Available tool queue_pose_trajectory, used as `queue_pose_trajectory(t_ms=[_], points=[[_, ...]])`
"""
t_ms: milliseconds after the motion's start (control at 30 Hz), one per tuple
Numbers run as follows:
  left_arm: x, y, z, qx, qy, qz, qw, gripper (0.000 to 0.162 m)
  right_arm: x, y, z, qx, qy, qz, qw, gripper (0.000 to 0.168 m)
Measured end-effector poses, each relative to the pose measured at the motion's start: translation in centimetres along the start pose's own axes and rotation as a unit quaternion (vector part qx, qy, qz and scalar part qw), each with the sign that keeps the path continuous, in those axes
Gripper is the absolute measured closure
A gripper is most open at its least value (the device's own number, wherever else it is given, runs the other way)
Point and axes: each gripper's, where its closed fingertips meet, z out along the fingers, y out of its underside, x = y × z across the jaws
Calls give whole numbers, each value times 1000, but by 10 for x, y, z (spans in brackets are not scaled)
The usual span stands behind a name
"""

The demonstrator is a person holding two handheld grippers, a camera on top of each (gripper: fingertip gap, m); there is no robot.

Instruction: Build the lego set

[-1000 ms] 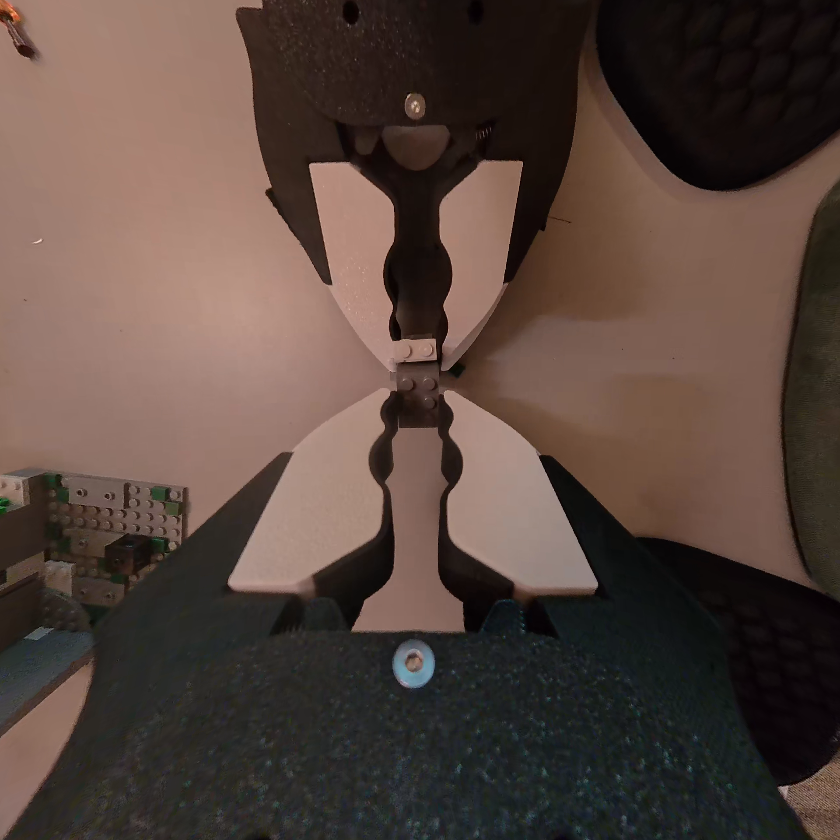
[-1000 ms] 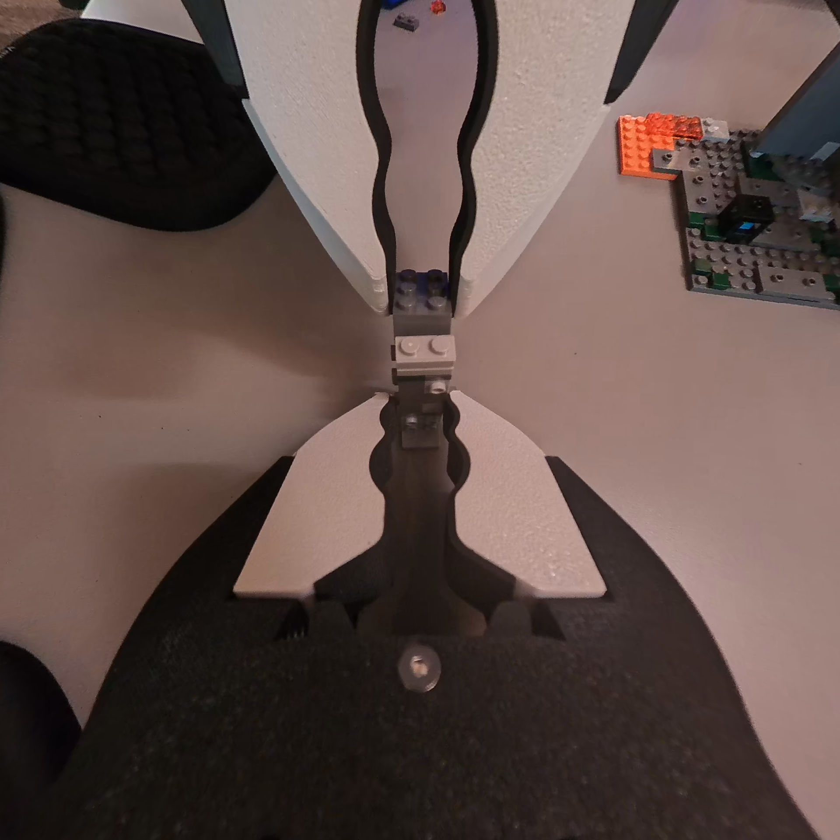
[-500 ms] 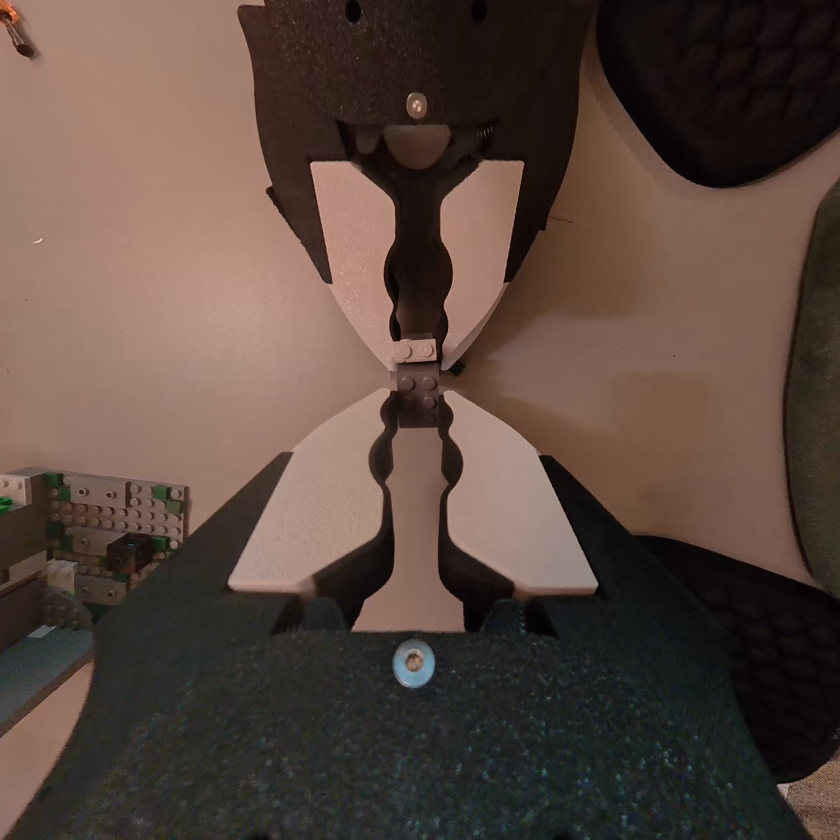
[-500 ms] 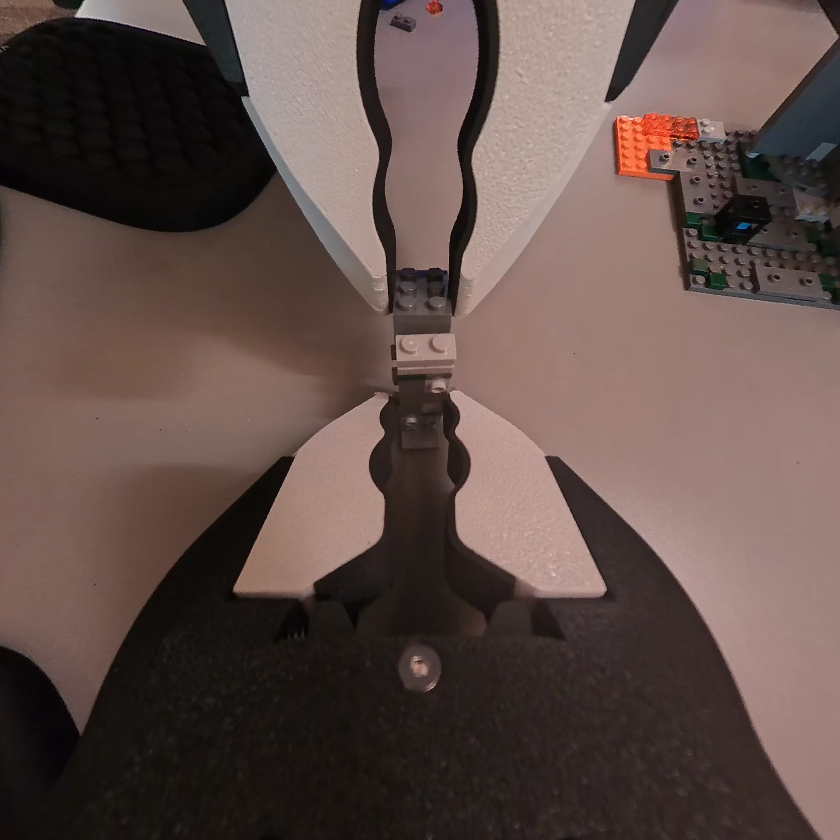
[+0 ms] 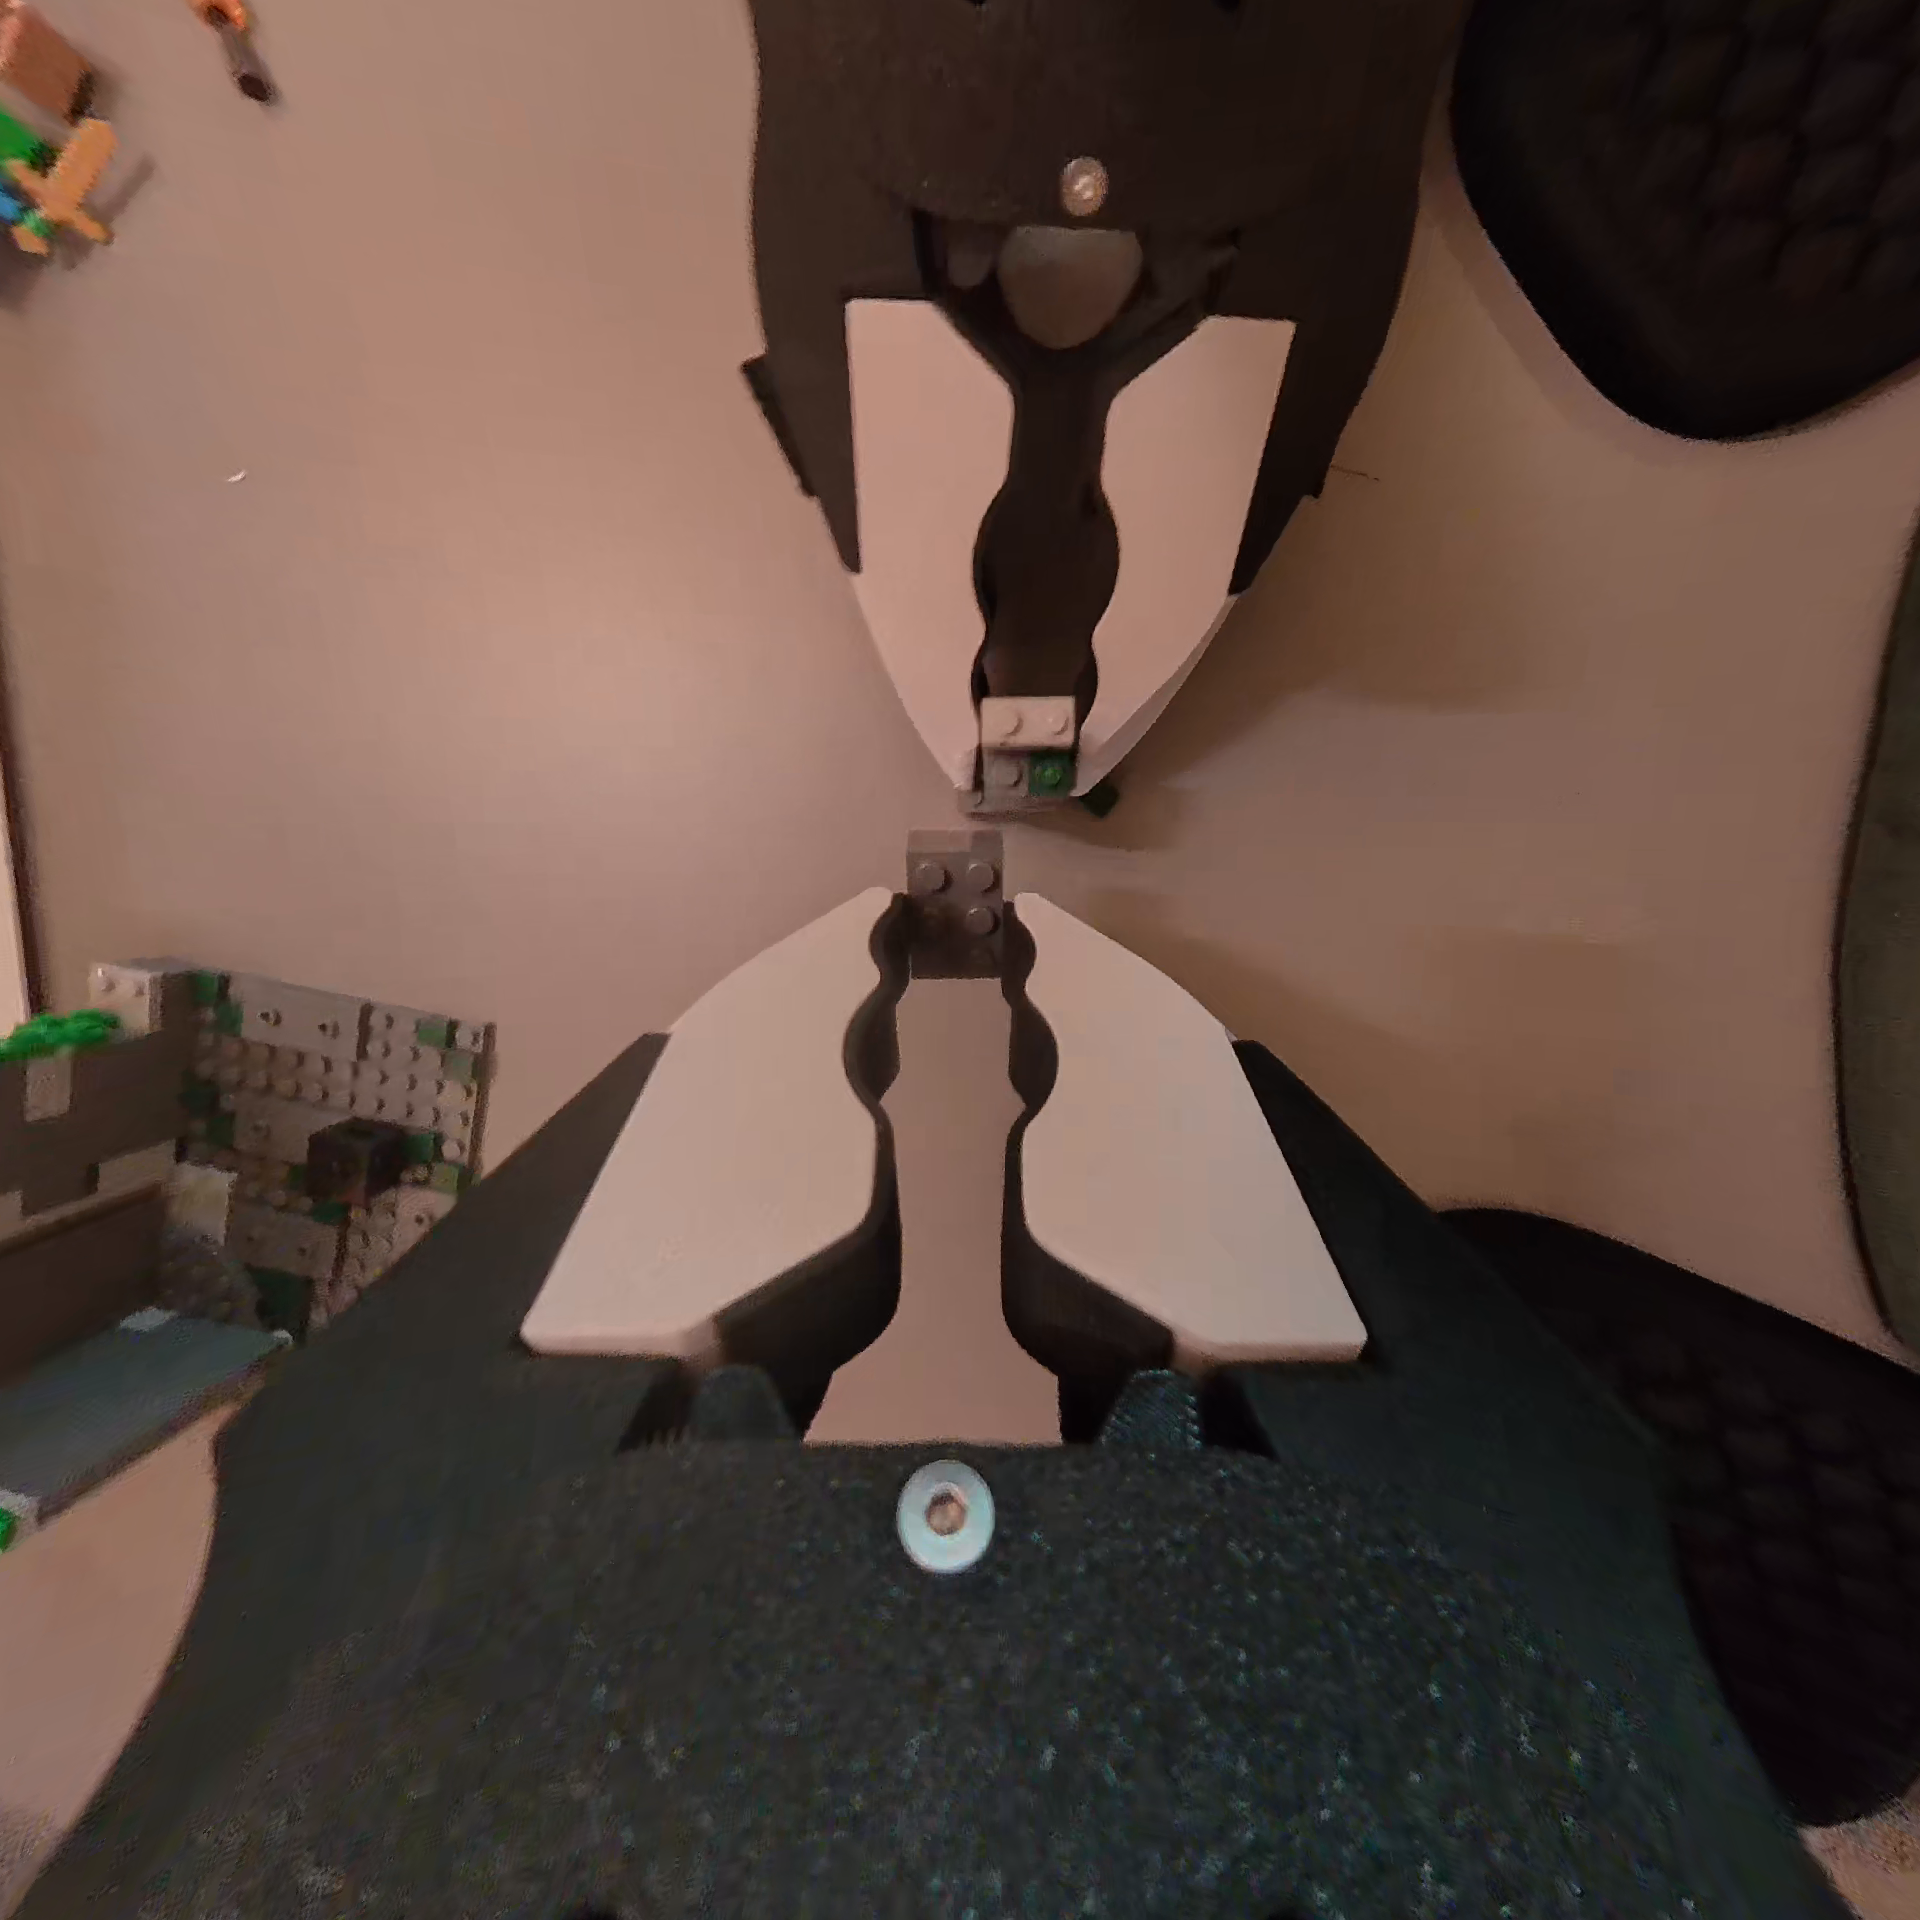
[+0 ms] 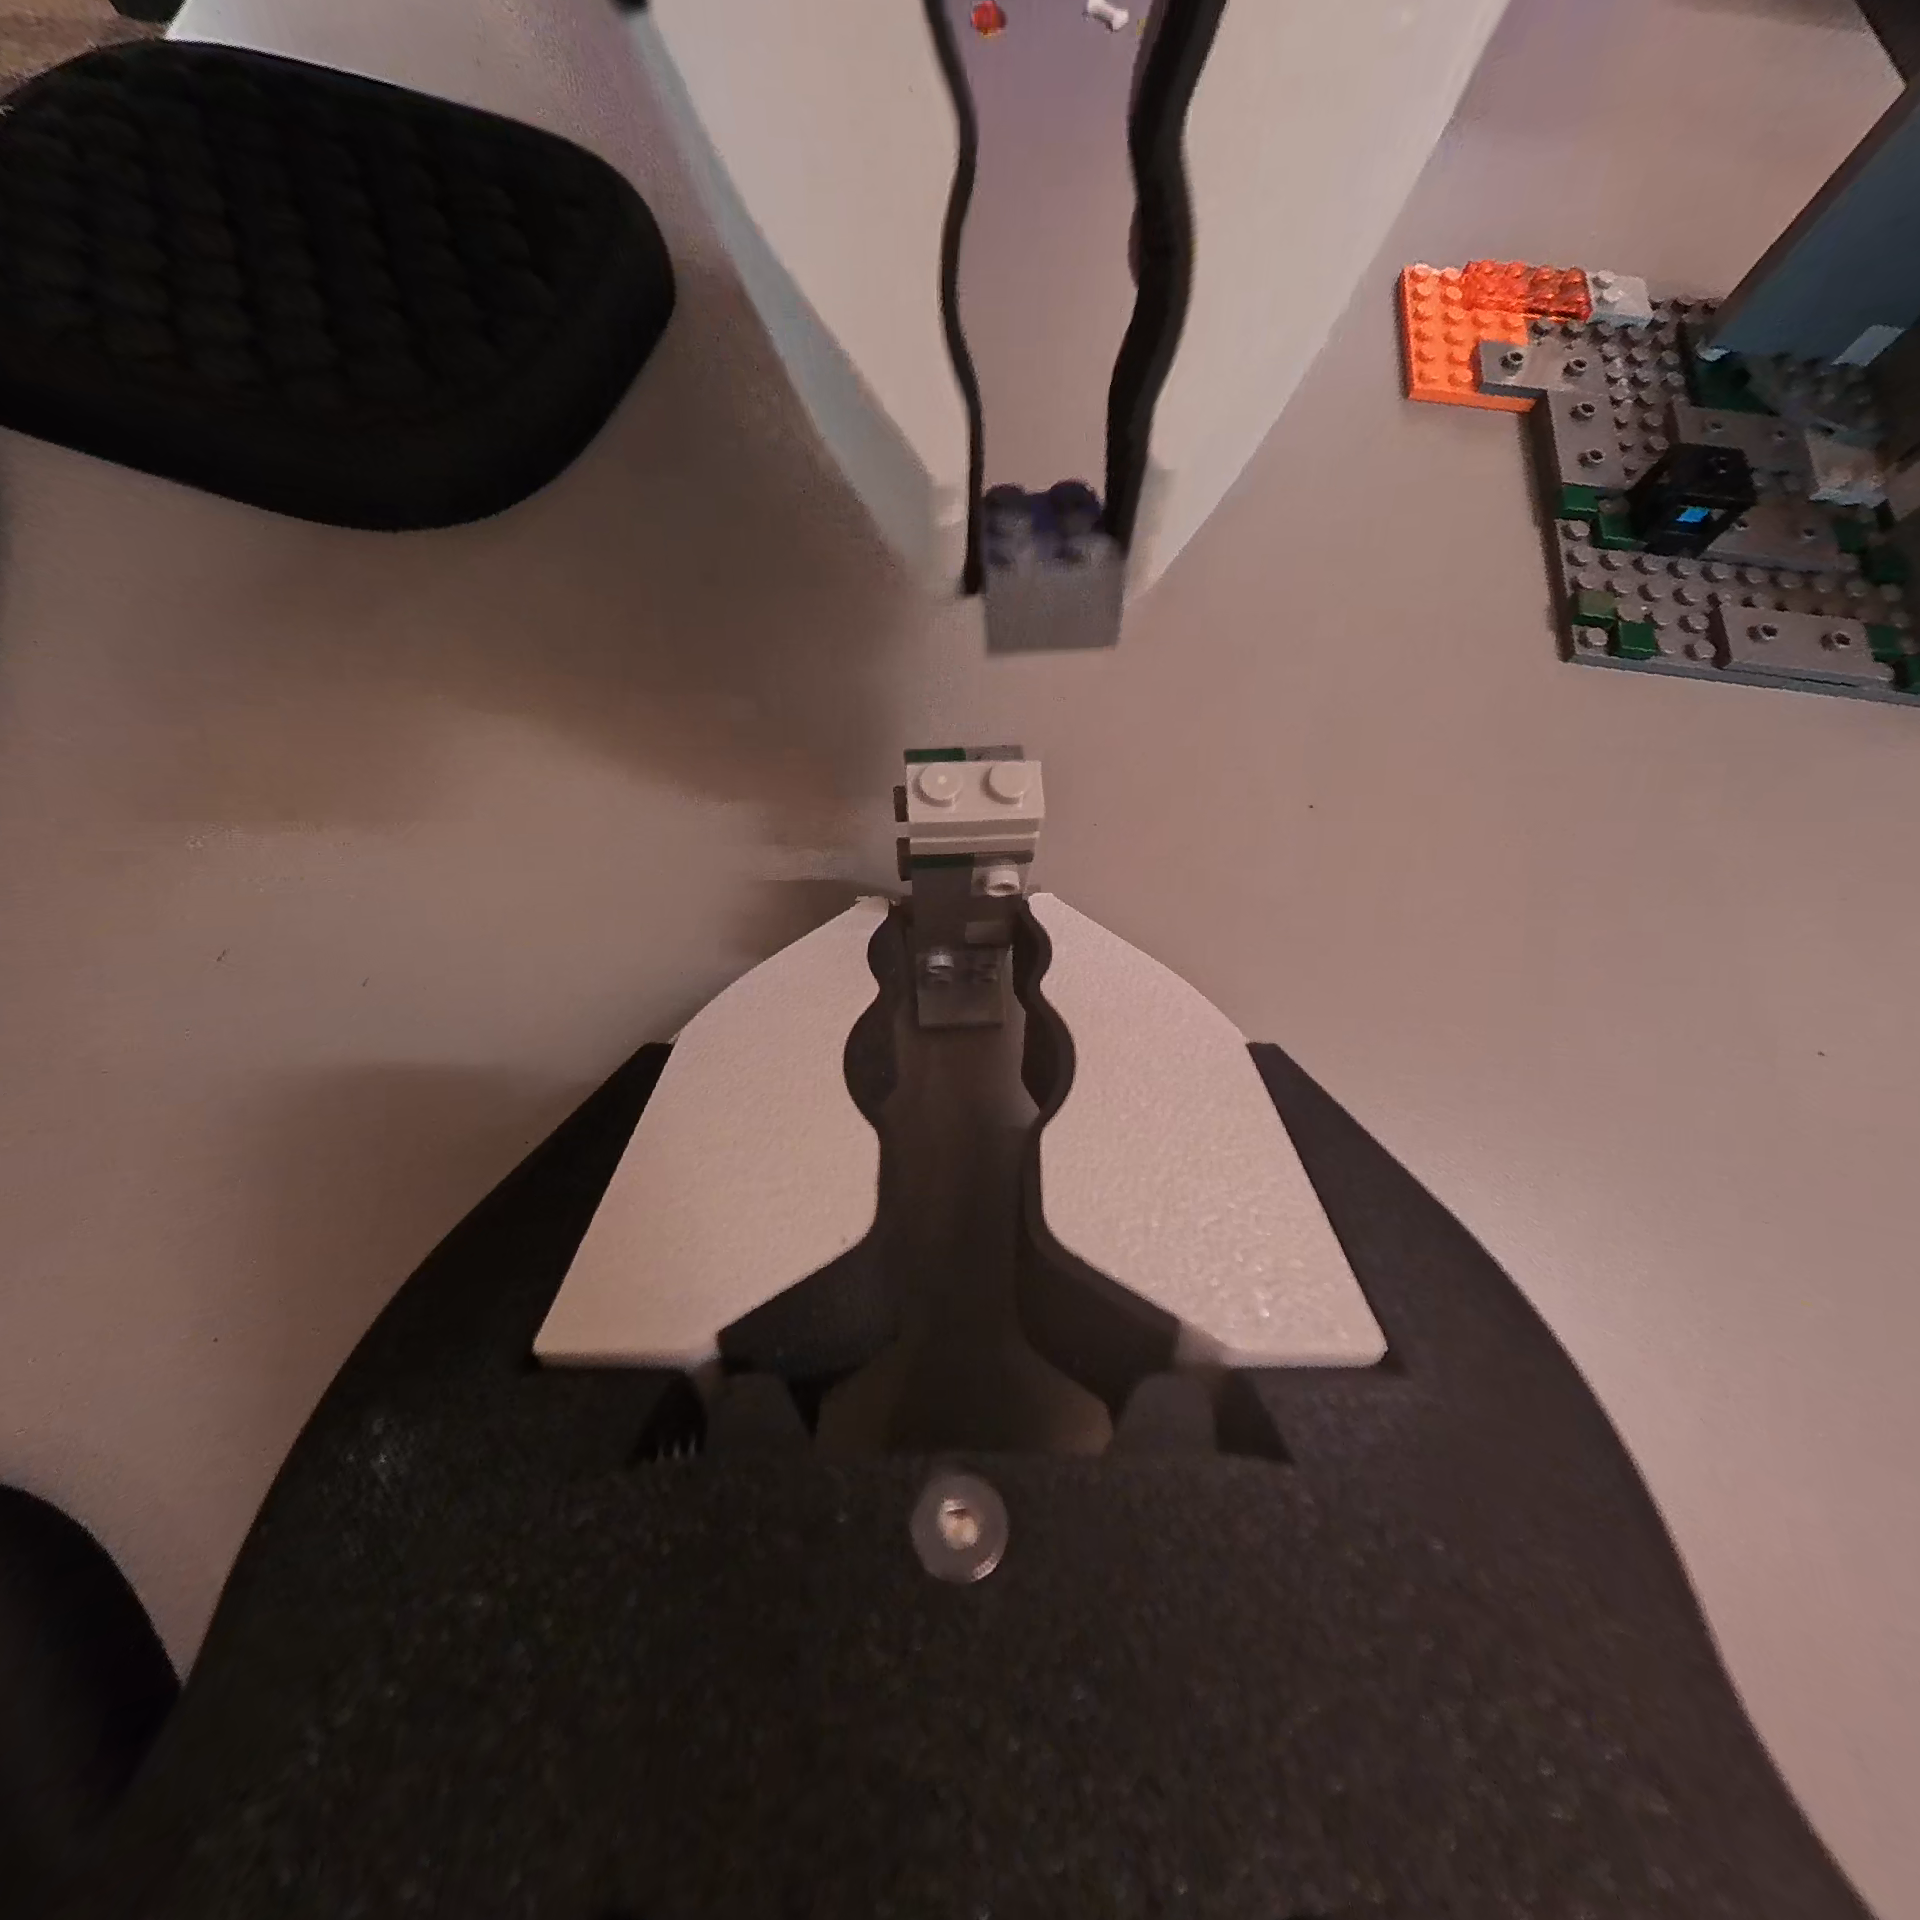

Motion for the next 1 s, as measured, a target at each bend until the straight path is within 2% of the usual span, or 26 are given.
queue_pose_trajectory(t_ms=[367,467,600,700,867,1000], points=[[2,46,19,17,-1,-76,997,146,10,-1,2,-4,24,11,1000,149],[1,49,24,26,-2,-87,996,146,25,1,1,-19,76,43,996,149],[-1,50,29,30,-4,-94,995,146,40,8,-2,-41,154,141,977,146],[-1,50,30,32,-6,-95,995,146,30,-1,-4,-22,145,152,977,127],[-2,52,30,39,-8,-100,994,146,36,-6,-22,-6,137,126,983,128],[-5,52,31,46,-13,-104,993,146,52,-1,-23,-1,123,146,982,129]])
